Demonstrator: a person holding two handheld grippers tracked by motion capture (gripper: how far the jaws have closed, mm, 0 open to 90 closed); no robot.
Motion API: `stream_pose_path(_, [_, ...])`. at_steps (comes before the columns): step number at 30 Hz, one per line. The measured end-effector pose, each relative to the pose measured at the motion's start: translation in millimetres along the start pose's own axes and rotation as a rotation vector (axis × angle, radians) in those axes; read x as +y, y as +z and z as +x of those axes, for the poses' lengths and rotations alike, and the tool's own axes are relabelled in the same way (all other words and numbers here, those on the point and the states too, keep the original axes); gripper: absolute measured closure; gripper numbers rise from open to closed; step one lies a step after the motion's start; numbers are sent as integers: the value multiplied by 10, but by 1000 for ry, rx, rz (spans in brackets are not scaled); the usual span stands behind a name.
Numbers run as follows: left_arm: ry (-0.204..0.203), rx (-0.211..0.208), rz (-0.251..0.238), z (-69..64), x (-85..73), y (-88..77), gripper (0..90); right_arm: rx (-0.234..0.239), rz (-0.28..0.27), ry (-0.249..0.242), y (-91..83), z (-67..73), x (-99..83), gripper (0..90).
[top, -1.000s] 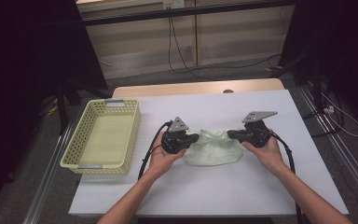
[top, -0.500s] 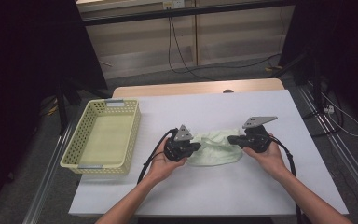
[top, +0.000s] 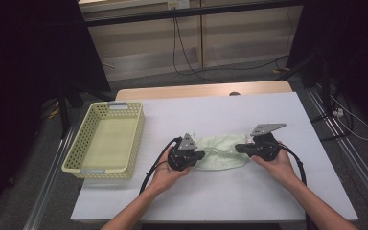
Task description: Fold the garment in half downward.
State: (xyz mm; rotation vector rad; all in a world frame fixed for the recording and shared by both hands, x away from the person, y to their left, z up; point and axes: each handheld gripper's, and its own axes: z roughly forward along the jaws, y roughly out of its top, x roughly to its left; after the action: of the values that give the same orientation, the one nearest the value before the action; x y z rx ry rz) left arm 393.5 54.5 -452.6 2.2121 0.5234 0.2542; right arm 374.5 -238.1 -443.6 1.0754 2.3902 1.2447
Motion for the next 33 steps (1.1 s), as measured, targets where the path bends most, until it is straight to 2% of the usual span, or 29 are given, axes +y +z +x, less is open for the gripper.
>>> stream_pose_path(11, [14,-8,24,11,-58,7,886,-7,34,-19,5,30,-67,895])
stream_pose_path(12, [1,-7,20,3,-66,5,886,-6,37,-19,6,34,-72,895])
stream_pose_path(14, [10,-13,28,11,-76,3,884,-3,39,-26,8,42,-85,894])
stream_pose_path(20, [-1,-21,32,18,-109,13,874,5,56,-17,23,41,-123,875])
stream_pose_path(23, [1,-26,31,15,-121,7,855,10,66,-11,20,41,-132,844])
stream_pose_path(27, [-24,-44,33,15,-131,-18,826,12,76,-17,8,59,-143,776])
stream_pose_path(29, [-15,-51,33,19,-131,-33,812,8,72,-17,-7,73,-140,756])
stream_pose_path(33, [-21,-75,22,31,-129,-52,732,7,57,-22,-40,96,-132,693])
